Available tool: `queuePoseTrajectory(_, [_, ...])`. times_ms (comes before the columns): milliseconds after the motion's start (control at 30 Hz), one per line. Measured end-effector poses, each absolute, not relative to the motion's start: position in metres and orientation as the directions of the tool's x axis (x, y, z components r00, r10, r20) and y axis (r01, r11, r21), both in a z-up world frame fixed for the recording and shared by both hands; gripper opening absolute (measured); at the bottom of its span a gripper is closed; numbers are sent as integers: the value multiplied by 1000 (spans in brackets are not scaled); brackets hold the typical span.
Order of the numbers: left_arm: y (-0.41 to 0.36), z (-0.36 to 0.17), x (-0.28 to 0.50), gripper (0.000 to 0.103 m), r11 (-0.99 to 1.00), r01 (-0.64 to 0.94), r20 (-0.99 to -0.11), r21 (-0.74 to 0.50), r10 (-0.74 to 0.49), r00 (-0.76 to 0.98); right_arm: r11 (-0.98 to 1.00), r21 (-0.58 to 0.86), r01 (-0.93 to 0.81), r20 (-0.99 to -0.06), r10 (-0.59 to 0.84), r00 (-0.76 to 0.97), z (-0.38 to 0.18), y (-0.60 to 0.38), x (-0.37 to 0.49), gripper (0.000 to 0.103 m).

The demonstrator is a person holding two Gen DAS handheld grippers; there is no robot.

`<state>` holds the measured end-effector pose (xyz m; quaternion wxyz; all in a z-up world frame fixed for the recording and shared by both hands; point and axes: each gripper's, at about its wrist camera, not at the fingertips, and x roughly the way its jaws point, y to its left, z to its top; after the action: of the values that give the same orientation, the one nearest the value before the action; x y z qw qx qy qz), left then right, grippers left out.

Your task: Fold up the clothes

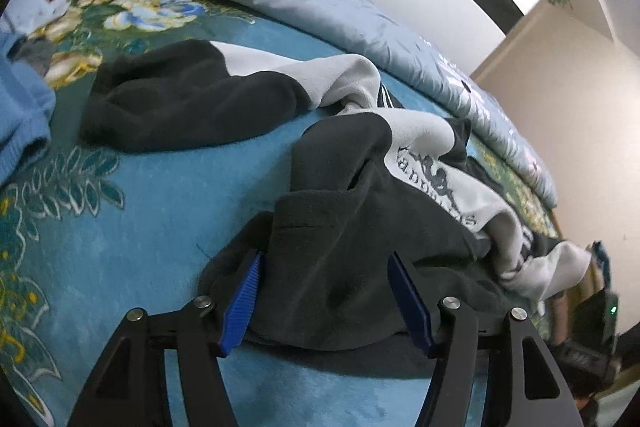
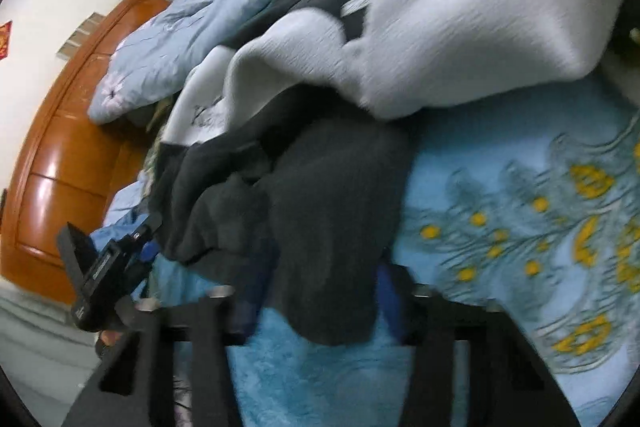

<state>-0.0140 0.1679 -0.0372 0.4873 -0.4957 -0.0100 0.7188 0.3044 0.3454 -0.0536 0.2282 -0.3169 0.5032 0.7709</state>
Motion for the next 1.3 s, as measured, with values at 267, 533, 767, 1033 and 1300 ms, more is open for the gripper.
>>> queuePoseTrajectory(267, [155, -29, 0, 68, -489, -670, -693, -559, 719, 53, -317, 751, -579, -535, 223, -815, -34, 344, 378, 10])
queuePoseTrajectory(533, [168, -51, 38, 68, -406, -647, -675, -645, 699, 235, -198, 862, -466, -343, 448, -826, -30, 345, 479, 10])
queuePoseTrajectory(767, [194, -64, 68, 68, -386, -669, -696, -635, 661, 279, -123, 901, -415, -272, 585, -764, -30, 347, 529, 10])
queuePoseTrajectory(1033, [190, -54, 58, 68, -406, -658, -669, -635, 714, 205, -160, 864, -478, -283, 631, -722, -19, 339, 525, 10])
queuePoseTrajectory(1300, [217, -52, 78, 30, -327, -730, -685, -600, 682, 258, -194, 834, -516, -299, 628, -719, -15, 337, 517, 10])
